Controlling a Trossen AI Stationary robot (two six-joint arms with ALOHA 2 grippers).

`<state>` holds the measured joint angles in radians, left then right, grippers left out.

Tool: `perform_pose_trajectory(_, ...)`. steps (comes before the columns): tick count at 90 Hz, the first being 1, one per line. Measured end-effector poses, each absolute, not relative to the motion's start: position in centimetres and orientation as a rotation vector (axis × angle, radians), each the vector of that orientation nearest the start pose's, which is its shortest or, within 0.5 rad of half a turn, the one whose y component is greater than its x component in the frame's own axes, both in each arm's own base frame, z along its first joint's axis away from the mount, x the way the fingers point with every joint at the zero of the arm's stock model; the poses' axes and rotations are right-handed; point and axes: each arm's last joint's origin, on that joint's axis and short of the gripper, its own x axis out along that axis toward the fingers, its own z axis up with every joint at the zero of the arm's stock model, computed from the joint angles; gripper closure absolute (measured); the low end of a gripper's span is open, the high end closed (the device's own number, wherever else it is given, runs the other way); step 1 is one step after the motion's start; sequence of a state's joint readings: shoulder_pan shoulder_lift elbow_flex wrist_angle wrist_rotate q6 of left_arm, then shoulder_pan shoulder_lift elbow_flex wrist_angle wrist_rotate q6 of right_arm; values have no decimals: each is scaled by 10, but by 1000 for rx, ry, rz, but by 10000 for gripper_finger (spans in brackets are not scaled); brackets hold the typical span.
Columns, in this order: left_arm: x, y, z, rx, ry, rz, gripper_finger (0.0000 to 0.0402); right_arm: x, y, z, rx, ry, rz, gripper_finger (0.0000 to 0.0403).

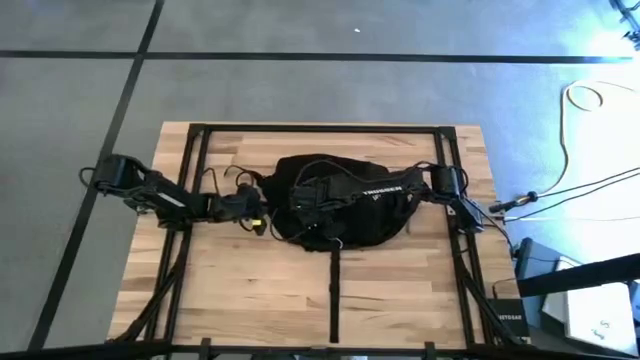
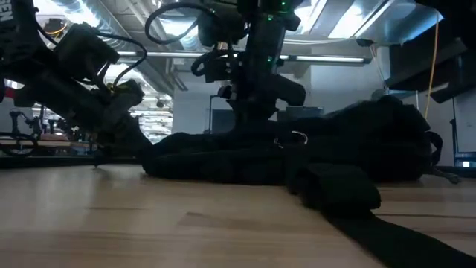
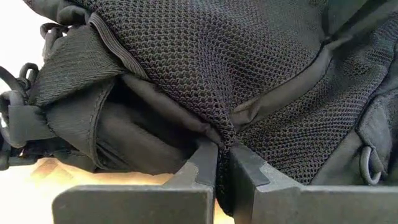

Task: Unpack backpack
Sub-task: Close the black bag

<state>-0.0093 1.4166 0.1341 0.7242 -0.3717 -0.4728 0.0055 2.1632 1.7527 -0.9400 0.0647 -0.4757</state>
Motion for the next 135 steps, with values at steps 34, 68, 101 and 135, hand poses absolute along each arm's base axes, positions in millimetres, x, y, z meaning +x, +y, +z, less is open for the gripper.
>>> perform_pose_trajectory(34,187,9,96,-349,456,474,402,438,1,185,-316,1340,193,260)
perform_pose_trajectory(68,187,9,96,-348,457,474,402,437,9,185,-357,1362,104,311)
perform_pose_trajectory(101,187,9,96,-348,458,475,402,438,11,181,-251,1360,13,386)
perform_pose_trajectory(135,187,9,96,-348,459,475,402,441,17,173,-234,1357,-53,287)
